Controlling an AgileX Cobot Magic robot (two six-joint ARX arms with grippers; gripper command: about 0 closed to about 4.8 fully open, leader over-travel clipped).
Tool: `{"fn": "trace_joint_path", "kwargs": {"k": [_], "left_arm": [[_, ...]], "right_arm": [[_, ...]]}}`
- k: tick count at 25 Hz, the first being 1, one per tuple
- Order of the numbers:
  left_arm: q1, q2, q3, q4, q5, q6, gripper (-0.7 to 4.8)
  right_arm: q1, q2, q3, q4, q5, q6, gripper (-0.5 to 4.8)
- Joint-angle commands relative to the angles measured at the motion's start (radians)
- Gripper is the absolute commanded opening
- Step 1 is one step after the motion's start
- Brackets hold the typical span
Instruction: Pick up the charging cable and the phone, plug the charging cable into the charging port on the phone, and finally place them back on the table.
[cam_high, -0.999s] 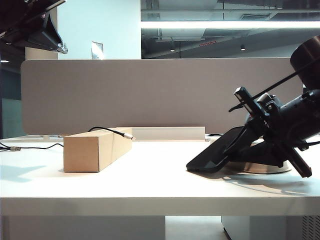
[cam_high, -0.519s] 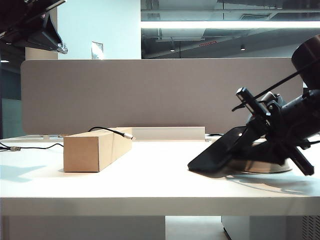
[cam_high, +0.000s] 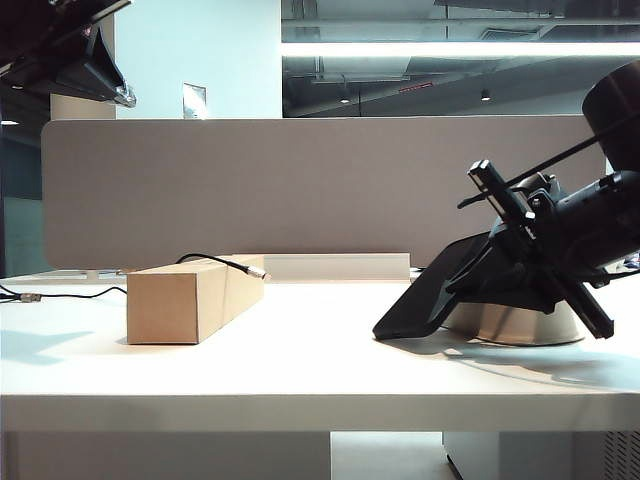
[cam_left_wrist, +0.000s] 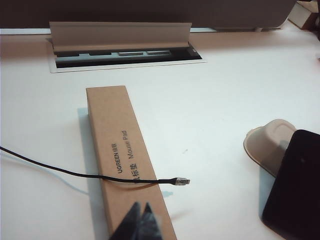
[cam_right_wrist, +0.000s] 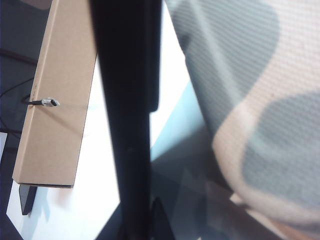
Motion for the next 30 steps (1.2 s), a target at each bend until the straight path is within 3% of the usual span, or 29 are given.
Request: {"fn": "trace_joint_path", "kwargs": {"k": [1, 8, 14, 18, 22, 25, 30], "left_arm": [[-0.002, -0.002, 0.007, 0.011, 0.008, 0.002, -0.06], [-0.005, 0.000, 0.007, -0.003, 0.048, 0.011, -0.06], [-0.076, 0.027, 0.013, -0.005, 0.042, 0.114, -0.06], [-0.131, 0.082, 0.051, -0.021, 0.013, 0.137, -0.06], [-0.140, 0.154, 0.114, -0.068, 0.014, 0.142, -0.06], [-0.140, 0.265, 0.258, -0.231, 0.014, 0.272, -0.06], [-0.141, 0.383, 0.428, -0.343, 0.004, 0.320, -0.05]], "right_arm": [[-0.002, -0.007, -0.001, 0.042, -0.034, 0.000, -0.04], [-0.002, -0.059, -0.001, 0.055, -0.056, 0.005, -0.04], [-0.003, -0.147, -0.001, 0.053, -0.059, 0.003, -0.04], [-0.007, -0.208, -0.001, 0.031, -0.063, -0.024, -0.04], [-0.014, -0.271, -0.001, -0.039, -0.062, -0.086, -0.04], [-0.043, -0.349, -0.001, -0.129, -0.062, -0.163, -0.04], [-0.089, -0.416, -0.001, -0.206, -0.065, -0.203, -0.04]]}}
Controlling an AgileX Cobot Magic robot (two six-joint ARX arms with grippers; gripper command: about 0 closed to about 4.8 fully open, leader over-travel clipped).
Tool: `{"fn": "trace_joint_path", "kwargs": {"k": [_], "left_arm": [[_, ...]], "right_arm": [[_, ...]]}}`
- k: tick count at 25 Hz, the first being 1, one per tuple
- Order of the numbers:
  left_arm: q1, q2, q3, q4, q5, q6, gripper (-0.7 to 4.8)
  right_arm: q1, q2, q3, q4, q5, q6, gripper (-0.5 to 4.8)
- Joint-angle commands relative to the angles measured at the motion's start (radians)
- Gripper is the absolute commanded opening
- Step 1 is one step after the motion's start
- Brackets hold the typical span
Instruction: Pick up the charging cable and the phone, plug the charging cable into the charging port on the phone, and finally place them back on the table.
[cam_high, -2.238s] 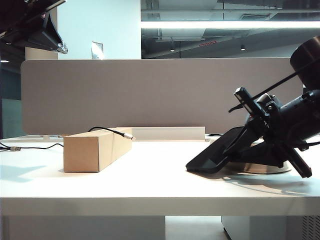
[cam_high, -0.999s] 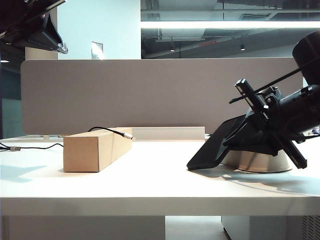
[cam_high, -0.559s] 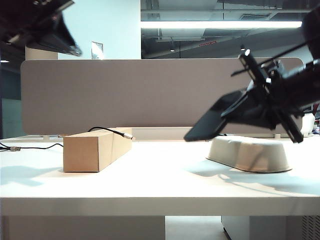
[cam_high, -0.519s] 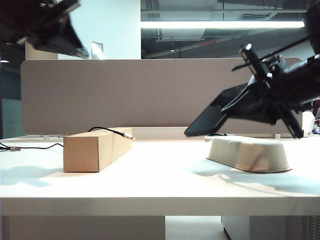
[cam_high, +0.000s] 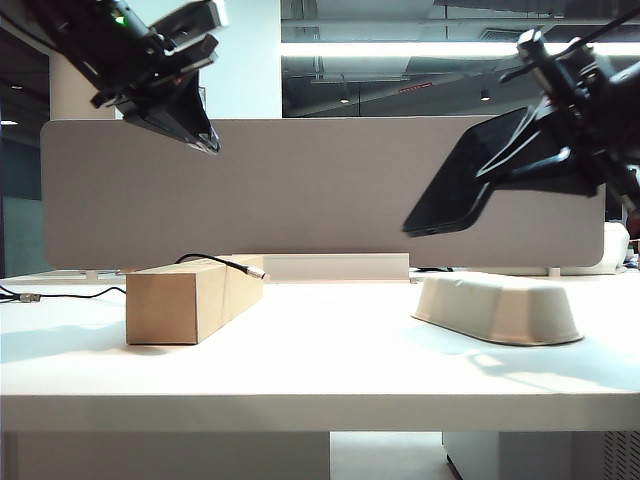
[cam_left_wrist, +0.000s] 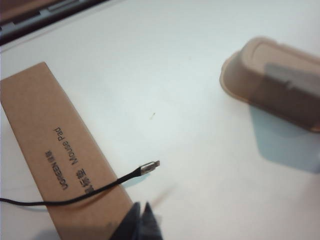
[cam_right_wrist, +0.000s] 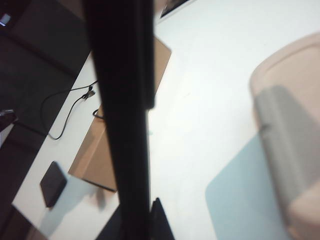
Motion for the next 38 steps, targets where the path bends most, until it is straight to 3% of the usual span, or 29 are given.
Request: {"fn": "trace_joint_path", "kwargs": {"k": [1, 3, 9, 20, 23, 29, 36, 38], "left_arm": [[-0.002, 0.065, 0.102, -0.057, -0.005, 0.024, -0.05], [-0.002, 0.110, 0.165, -0.072, -0.005, 0.033, -0.05], [-0.032, 0.238, 0.360, -0.184, -0.048, 0.224, -0.05], [-0.085, 0.459, 0.604, -0.294, -0.068, 0.457, -0.05], [-0.095, 0.516, 0.666, -0.423, -0.142, 0.600, 0.00], [-0.129, 0.552, 0.674, -0.569, -0.282, 0.763, 1.30], [-0.156, 0.574, 0.674, -0.550, -0.288, 0.830, 1.31], [-0.156, 0.584, 0.674, -0.546, -0.308, 0.828, 1.60]], "right_arm": [[-0.027, -0.042, 0.008, -0.013, -0.015, -0.045, -0.04], [-0.050, -0.064, 0.008, -0.042, -0.035, -0.068, -0.04], [-0.100, -0.107, 0.008, -0.123, -0.066, -0.104, -0.04], [-0.110, -0.142, 0.008, -0.245, -0.095, -0.175, -0.04], [-0.110, -0.142, 0.008, -0.276, -0.109, -0.230, -0.04], [-0.109, -0.142, 0.007, -0.291, -0.108, -0.253, -0.04], [-0.109, -0.142, 0.007, -0.300, -0.109, -0.274, -0.04], [-0.109, -0.142, 0.007, -0.305, -0.109, -0.274, -0.04]]}}
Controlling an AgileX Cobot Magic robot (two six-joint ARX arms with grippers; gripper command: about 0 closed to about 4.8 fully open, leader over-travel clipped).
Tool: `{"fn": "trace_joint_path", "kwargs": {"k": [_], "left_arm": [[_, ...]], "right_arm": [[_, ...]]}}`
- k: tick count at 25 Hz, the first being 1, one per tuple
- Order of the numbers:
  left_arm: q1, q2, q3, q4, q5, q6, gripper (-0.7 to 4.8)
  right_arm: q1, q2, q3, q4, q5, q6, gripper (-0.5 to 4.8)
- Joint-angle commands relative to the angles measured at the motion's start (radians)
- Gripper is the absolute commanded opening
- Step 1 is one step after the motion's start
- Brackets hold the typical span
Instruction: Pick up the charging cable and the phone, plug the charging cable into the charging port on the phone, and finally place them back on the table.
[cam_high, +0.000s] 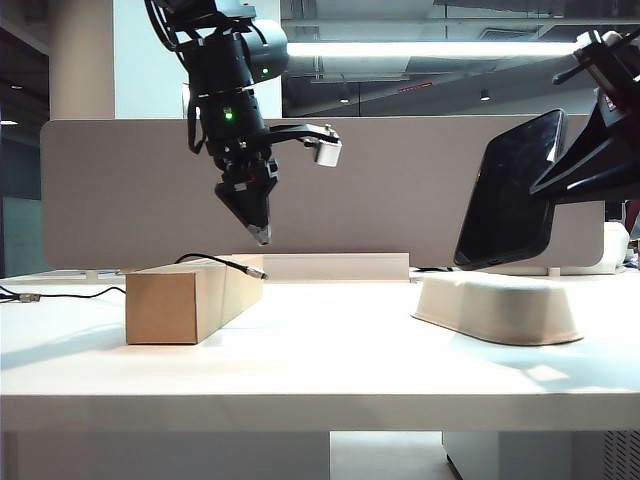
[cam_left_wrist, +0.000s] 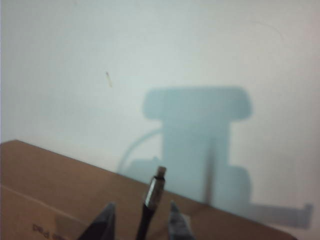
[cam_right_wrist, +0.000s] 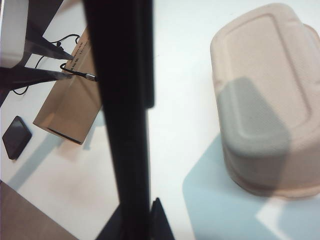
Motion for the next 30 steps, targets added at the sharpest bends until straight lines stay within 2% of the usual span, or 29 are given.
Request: {"fn": "trace_joint_path", "kwargs": {"k": [1, 2, 4, 8, 10, 11, 18, 30], "left_arm": [[0.002, 0.021, 0.002, 0.013, -0.035, 0.007, 1.87], [0.002, 0.031, 0.002, -0.003, -0.057, 0.008, 2.12], [0.002, 0.044, 0.002, -0.018, -0.088, 0.026, 2.11], [0.002, 0.046, 0.002, 0.007, -0.088, 0.057, 2.09], [0.002, 0.051, 0.002, 0.033, -0.087, 0.059, 1.45], [0.002, 0.056, 0.002, 0.031, -0.088, 0.059, 1.41], [0.001, 0.083, 0.002, -0.002, -0.106, 0.059, 1.43], [-0.004, 0.108, 0.002, 0.021, -0.106, 0.059, 1.40]], "right_arm": [[0.000, -0.009, 0.007, 0.026, -0.017, -0.010, -0.04], [0.001, -0.009, 0.007, 0.022, -0.017, -0.010, -0.04], [0.001, -0.009, 0.007, 0.016, -0.017, -0.010, -0.04], [0.002, -0.008, 0.007, 0.014, -0.017, -0.010, -0.04], [0.002, -0.008, 0.007, 0.014, -0.016, -0.010, -0.04], [0.002, -0.008, 0.007, 0.014, -0.016, -0.010, -0.04], [0.002, -0.008, 0.007, 0.014, -0.016, -0.011, -0.04], [0.002, -0.008, 0.007, 0.015, -0.015, -0.014, -0.04]]}}
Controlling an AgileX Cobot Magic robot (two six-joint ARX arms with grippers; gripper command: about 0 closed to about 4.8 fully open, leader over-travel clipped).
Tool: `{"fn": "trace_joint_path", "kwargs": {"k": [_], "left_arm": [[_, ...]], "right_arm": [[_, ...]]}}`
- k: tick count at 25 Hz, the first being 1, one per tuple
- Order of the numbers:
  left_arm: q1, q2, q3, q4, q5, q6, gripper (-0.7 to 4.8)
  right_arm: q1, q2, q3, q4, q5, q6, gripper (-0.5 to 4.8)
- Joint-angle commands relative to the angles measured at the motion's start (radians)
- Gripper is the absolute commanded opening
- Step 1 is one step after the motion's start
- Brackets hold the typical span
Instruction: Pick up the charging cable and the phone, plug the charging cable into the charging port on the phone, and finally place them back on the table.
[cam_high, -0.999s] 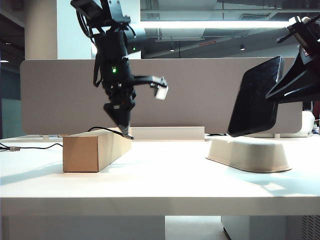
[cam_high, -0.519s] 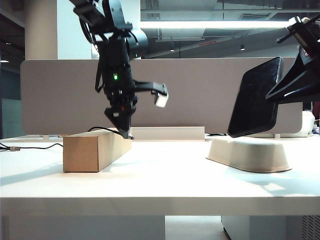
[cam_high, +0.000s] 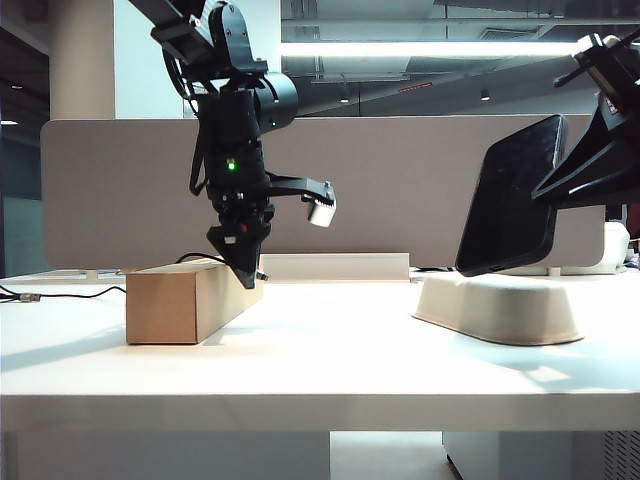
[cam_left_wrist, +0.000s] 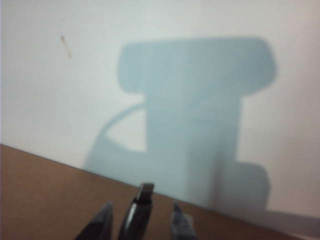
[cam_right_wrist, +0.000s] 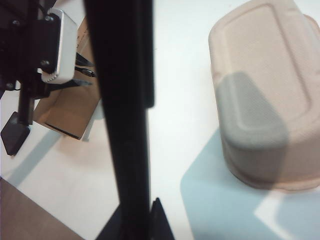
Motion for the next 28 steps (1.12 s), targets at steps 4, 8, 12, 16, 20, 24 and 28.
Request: {"fn": "trace_joint_path", "kwargs": {"k": [4, 8, 12, 16, 20, 24, 28], "left_arm": [[-0.005, 0.014, 0.003, 0.010, -0.003, 0.004, 1.06], [-0.005, 0.014, 0.003, 0.008, -0.039, 0.004, 0.56], [-0.005, 0.014, 0.003, 0.008, -0.047, 0.004, 0.53], [-0.005, 0.014, 0.003, 0.008, -0.046, 0.003, 0.43], [-0.005, 0.014, 0.004, 0.008, -0.044, -0.004, 0.19], [-0.012, 0.014, 0.003, 0.006, -0.044, -0.026, 0.20], [-0.020, 0.014, 0.004, 0.008, -0.018, -0.026, 0.01]], "right_arm": [[0.001, -0.008, 0.007, 0.037, -0.015, -0.008, -0.04], [0.001, -0.008, 0.007, 0.038, -0.015, -0.008, -0.04], [0.001, -0.008, 0.007, 0.038, -0.014, -0.008, -0.04], [0.001, -0.008, 0.007, 0.038, -0.014, -0.008, -0.04], [0.001, -0.008, 0.007, 0.038, -0.014, -0.008, -0.04], [0.001, -0.008, 0.007, 0.038, -0.013, -0.008, -0.04], [0.001, -0.008, 0.007, 0.038, -0.013, -0.008, -0.04]]}}
